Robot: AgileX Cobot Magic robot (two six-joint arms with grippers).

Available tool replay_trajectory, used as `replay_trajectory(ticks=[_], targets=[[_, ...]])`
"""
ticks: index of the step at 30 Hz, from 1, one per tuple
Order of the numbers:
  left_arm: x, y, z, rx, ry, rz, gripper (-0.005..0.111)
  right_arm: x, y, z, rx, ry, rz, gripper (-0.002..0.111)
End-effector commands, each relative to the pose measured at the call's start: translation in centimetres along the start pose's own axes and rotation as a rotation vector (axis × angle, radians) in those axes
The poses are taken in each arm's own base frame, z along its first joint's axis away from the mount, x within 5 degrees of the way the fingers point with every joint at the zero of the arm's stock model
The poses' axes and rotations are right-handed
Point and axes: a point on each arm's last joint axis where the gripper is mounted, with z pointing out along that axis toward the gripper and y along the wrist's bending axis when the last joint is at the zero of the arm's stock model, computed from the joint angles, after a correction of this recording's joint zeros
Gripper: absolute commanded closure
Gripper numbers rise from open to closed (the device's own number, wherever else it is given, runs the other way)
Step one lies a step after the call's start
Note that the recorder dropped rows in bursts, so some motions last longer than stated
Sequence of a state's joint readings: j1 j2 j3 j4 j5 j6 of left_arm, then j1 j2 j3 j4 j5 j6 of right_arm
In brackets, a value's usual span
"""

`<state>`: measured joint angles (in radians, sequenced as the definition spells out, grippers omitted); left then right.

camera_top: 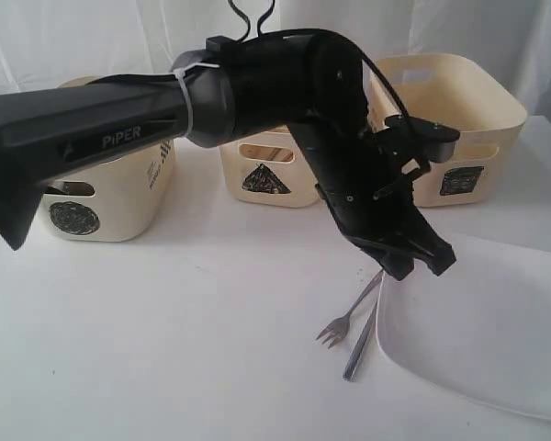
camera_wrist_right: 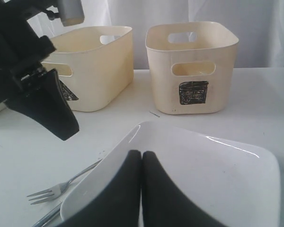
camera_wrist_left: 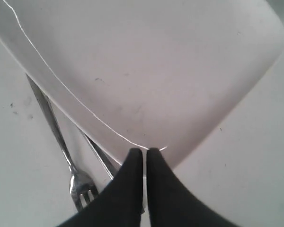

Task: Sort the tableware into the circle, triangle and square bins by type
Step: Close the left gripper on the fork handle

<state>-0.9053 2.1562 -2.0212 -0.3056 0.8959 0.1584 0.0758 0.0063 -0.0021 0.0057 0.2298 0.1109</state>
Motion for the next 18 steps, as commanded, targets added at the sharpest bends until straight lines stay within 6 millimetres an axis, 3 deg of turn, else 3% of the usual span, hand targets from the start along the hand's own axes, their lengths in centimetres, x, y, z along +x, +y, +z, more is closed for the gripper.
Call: replay_trajectory(ticks=[1, 18], targets=[[0.53, 0.44, 0.03, -0.064, 0.051, 0.032, 0.096, -0.02, -0.03, -0.03, 0.005, -0.012, -0.001, 0.108], [0.61, 0.46, 0.03, -0.066, 0.059, 0.045, 0.096, -0.04, -0.03, -0.03, 0.005, -0.014, -0.001, 0.108]])
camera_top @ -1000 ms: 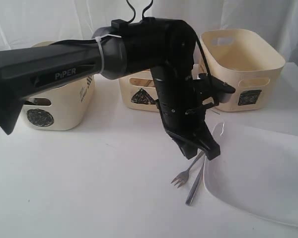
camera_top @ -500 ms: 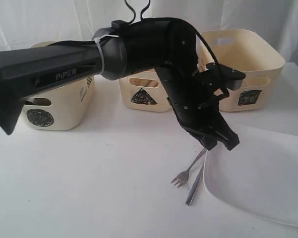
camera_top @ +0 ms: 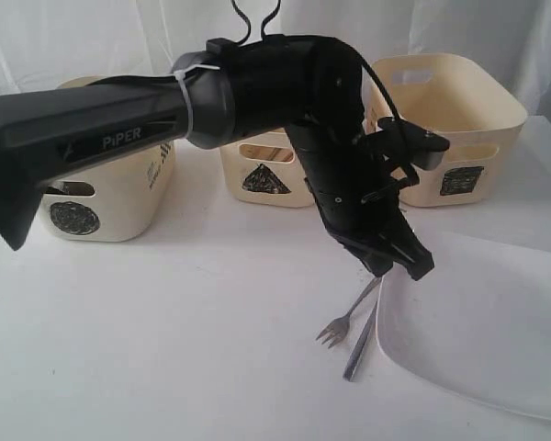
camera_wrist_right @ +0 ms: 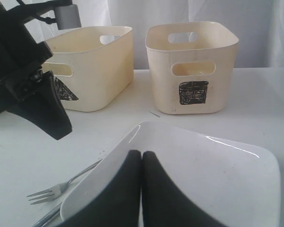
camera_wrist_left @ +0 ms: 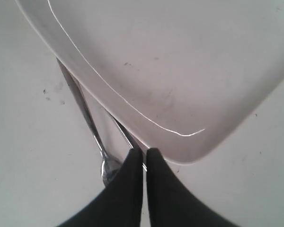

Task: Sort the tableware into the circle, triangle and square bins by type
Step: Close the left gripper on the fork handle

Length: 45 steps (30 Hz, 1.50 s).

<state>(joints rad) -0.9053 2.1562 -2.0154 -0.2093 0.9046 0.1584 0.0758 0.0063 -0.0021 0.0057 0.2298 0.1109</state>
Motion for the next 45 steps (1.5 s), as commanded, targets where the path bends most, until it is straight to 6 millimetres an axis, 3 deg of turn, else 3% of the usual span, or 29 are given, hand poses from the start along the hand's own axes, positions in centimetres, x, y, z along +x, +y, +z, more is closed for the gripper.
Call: replay_trajectory(ticks=[1, 7, 12, 18, 22, 29, 31, 45], targets=[[0.2, -0.2, -0.1, -0.006, 0.024, 0.007, 0.096, 0.0, 0.0, 0.0, 0.005, -0.014, -0.001, 0.108], [0.1, 0.3, -3.0, -0.199, 0.011, -0.008, 0.096, 0.0, 0.0, 0.0, 0.005, -0.014, -0.001, 0.108], [0.7, 0.0, -4.2, -0.218, -0.030, -0.046, 0.096, 0.0, 0.0, 0.0, 0.005, -0.014, -0.001, 0.108], [2.7, 0.3, -2.1, -0.212, -0.020, -0.136, 0.096, 0.0, 0.0, 0.0, 0.005, -0.014, -0.001, 0.108], [3.1, 0.3, -1.1, -0.192, -0.046, -0.153, 0.094, 0.0, 0.0, 0.0, 0.005, -0.014, -0.001, 0.108], [2.5, 0.5, -0.6, -0.199, -0.146, -0.154, 0.056, 0.0, 0.0, 0.0, 0.005, -0.014, -0.001, 0.108], [2.5, 0.6, -0.4, -0.203, -0.172, -0.152, 0.051, 0.0, 0.0, 0.0, 0.005, -0.014, -0.001, 0.108], [3.1, 1.4, 3.1, -0.193, -0.139, -0.200, 0.050, 0.0, 0.0, 0.0, 0.005, -0.014, -0.001, 0.108]])
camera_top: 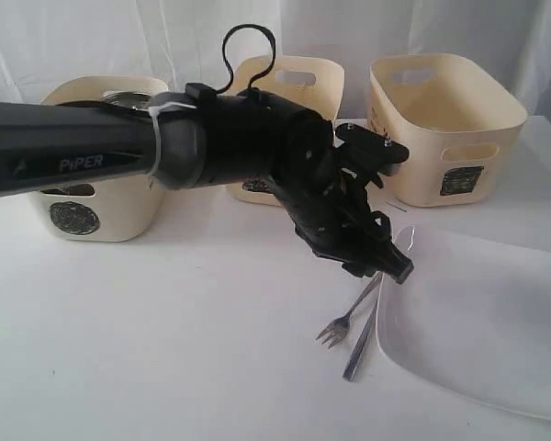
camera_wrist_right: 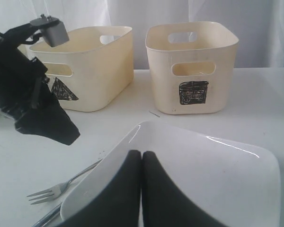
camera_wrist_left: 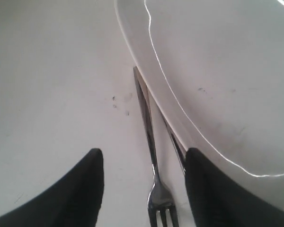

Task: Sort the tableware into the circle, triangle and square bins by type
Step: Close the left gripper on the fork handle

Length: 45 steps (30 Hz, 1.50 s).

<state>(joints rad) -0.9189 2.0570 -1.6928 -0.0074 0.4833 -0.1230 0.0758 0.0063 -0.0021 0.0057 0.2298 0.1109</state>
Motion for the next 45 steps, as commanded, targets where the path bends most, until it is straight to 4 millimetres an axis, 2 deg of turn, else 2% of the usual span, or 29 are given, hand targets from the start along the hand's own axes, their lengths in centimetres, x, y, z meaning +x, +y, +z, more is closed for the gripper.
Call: replay_trajectory(ticks=[1, 16, 32, 45], targets=[[0.7, 0.0, 1.2, 0.007, 0.037, -0.027, 0.050, 0.0, 0.0, 0.0, 0.005, -0.014, -0.001, 0.108], [1.7, 0.0, 3.4, 0.018, 0.087, -0.049, 0.050, 0.0, 0.0, 0.0, 0.005, -0.014, -0.001, 0.108], [1.5, 0.1, 3.8, 0.016, 0.054, -0.052, 0.050, 0.0, 0.0, 0.0, 0.005, -0.014, -0.001, 0.108], [2.4, 0.2, 5.7, 0.015, 0.090, -0.059, 0.050, 0.0, 0.0, 0.0, 0.005, -0.014, -0.001, 0.108]])
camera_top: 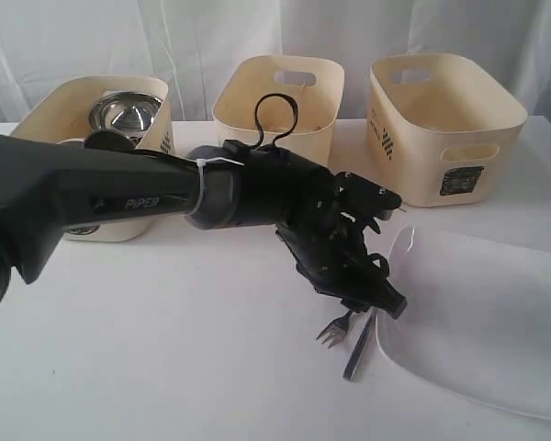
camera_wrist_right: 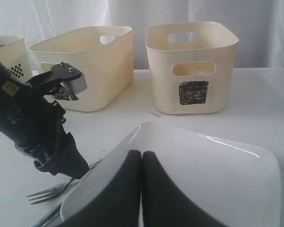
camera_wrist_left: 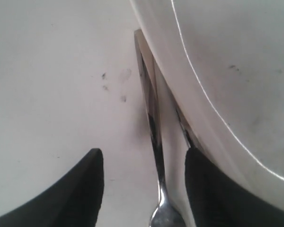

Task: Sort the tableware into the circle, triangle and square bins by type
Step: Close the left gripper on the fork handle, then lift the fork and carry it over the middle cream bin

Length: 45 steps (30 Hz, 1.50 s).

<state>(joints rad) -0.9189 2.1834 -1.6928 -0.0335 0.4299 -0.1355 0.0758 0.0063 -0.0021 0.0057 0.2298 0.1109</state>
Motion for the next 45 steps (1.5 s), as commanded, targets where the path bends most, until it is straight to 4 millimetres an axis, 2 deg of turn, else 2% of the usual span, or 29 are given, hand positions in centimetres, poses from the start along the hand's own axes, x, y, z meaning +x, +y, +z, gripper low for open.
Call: replay_trajectory(ticks=[1, 9, 18, 23, 25, 27, 32, 36, 42, 45], targets=[[0.4, 0.0, 0.4, 0.007, 0.020, -0.019, 0.050, 0.0, 0.0, 0.0, 0.005, -0.014, -0.001, 0.108], [0.4, 0.0, 0.4, 0.007, 0.018, -0.018, 0.050, 0.0, 0.0, 0.0, 0.005, -0.014, -0.001, 0.108], [1.2, 0.1, 1.7, 0.005, 0.076, -0.016, 0.055, 0.0, 0.0, 0.0, 0.005, -0.014, -0.001, 0.108], [1.3, 0.1, 1.8, 0.005, 0.082, -0.018, 0.055, 0.0, 0.0, 0.0, 0.005, -0.014, -0.001, 0.108], [1.3, 0.1, 1.8, 0.005, 0.082, -0.018, 0.060, 0.0, 0.0, 0.0, 0.005, -0.014, -0.001, 0.108], [1.4, 0.1, 1.8, 0.005, 0.088, -0.018, 0.071, 0.0, 0.0, 0.0, 0.005, -0.014, -0.001, 0.108], [1.7, 0.3, 1.7, -0.018, 0.123, 0.020, 0.107, 0.0, 0.0, 0.0, 0.005, -0.014, -0.001, 0.108], [1.5, 0.6, 1.0, -0.049, 0.128, 0.061, 0.107, 0.0, 0.0, 0.0, 0.005, -0.014, -0.001, 0.108], [0.6, 0.6, -2.0, -0.072, 0.098, 0.091, 0.107, 0.0, 0.0, 0.0, 0.005, -0.014, -0.001, 0.108], [0.7, 0.9, -2.8, -0.105, 0.134, 0.120, 0.107, 0.0, 0.0, 0.0, 0.005, -0.014, -0.001, 0.108]])
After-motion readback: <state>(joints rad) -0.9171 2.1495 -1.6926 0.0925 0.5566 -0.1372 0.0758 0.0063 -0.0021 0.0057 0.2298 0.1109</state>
